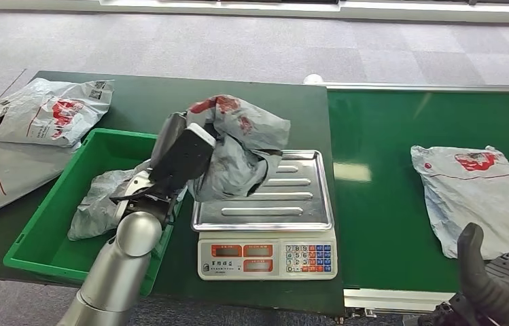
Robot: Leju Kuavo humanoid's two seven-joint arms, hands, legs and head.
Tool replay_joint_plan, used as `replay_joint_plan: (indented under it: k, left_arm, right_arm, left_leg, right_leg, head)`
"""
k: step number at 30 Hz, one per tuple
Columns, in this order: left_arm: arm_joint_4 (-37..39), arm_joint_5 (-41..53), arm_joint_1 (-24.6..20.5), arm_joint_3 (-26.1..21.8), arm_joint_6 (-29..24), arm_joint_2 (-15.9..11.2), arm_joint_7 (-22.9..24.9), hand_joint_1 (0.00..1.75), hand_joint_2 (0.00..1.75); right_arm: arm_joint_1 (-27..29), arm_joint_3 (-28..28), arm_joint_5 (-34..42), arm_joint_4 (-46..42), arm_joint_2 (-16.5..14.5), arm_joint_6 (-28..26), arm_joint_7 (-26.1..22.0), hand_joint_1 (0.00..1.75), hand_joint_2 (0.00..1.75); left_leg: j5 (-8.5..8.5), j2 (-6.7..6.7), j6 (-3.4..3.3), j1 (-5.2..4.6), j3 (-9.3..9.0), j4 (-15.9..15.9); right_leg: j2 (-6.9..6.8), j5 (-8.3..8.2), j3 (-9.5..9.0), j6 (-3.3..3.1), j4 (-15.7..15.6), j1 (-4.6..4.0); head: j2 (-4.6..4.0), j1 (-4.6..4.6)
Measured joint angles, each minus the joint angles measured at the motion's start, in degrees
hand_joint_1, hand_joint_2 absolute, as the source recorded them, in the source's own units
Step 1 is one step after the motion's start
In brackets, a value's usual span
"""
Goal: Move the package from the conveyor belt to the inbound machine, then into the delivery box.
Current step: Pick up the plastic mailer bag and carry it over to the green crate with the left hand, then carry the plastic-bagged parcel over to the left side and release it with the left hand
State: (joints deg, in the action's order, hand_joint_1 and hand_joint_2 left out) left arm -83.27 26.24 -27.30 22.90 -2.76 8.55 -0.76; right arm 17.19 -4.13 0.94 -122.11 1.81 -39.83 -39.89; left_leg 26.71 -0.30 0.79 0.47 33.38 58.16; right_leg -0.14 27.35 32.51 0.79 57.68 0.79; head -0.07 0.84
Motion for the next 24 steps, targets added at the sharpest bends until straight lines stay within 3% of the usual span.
replay_joint_plan:
  k: [10, 14, 18, 20, 22, 24]
  left_arm:
    - [-7.5, -2.2, 0.8, -17.0, -7.3, -9.5, -3.9, 1.75, 1.75]
    - [-8.7, -1.6, 3.1, -22.5, -7.5, -11.2, -4.8, 1.75, 1.75]
    - [-9.5, -1.4, 4.2, -24.8, -7.5, -12.0, -4.9, 1.75, 1.75]
    - [-9.7, -1.3, 4.4, -25.3, -7.5, -12.1, -4.9, 1.30, 1.75]
    - [-9.7, -1.1, 4.5, -25.8, -7.5, -12.3, -4.8, 0.44, 1.75]
    - [-10.0, -1.0, 5.0, -26.3, -7.9, -12.7, -4.7, 0.01, 1.75]
  right_arm:
    - [5.0, 0.1, 1.8, 0.3, 2.3, -0.1, 0.9, 0.00, 1.75]
    - [6.4, 0.0, 1.1, 0.3, 2.6, 0.0, 1.4, 0.00, 1.75]
    - [6.8, 0.0, 0.9, 0.3, 2.9, 0.0, 1.7, 0.00, 1.75]
    - [6.8, 0.0, 0.9, 0.3, 2.9, 0.0, 1.7, 0.00, 1.75]
    - [6.9, 0.0, 0.9, 0.3, 3.0, 0.1, 1.9, 0.00, 1.75]
    - [6.9, 0.0, 0.6, 0.3, 3.0, 0.7, 2.3, 0.00, 1.75]
  left_leg:
    - [-0.01, 0.03, 0.03, 0.09, -0.01, 0.0]
    - [-0.01, 0.02, 0.03, 0.09, 0.04, 0.0]
    - [-0.01, -0.01, 0.02, 0.07, 0.07, 0.0]
    - [-0.01, 0.01, 0.02, 0.06, 0.06, 0.0]
    - [-0.01, 0.01, 0.02, 0.06, 0.06, 0.0]
    - [-0.01, 0.02, 0.03, 0.06, 0.04, 0.0]
  right_leg:
    - [0.04, 0.05, 0.02, -0.07, 0.0, -0.13]
    - [0.03, 0.05, 0.07, -0.08, 0.0, -0.11]
    - [-0.01, 0.05, 0.07, -0.07, 0.0, -0.07]
    - [0.00, 0.04, 0.07, -0.07, 0.0, -0.05]
    - [0.01, 0.04, 0.06, -0.06, 0.0, -0.05]
    - [0.02, 0.04, 0.04, -0.07, 0.0, -0.06]
  head:
    - [0.00, 0.00]
    - [0.00, 0.00]
    - [0.00, 0.01]
    - [0.00, 0.01]
    - [0.00, 0.01]
    - [0.00, 0.01]
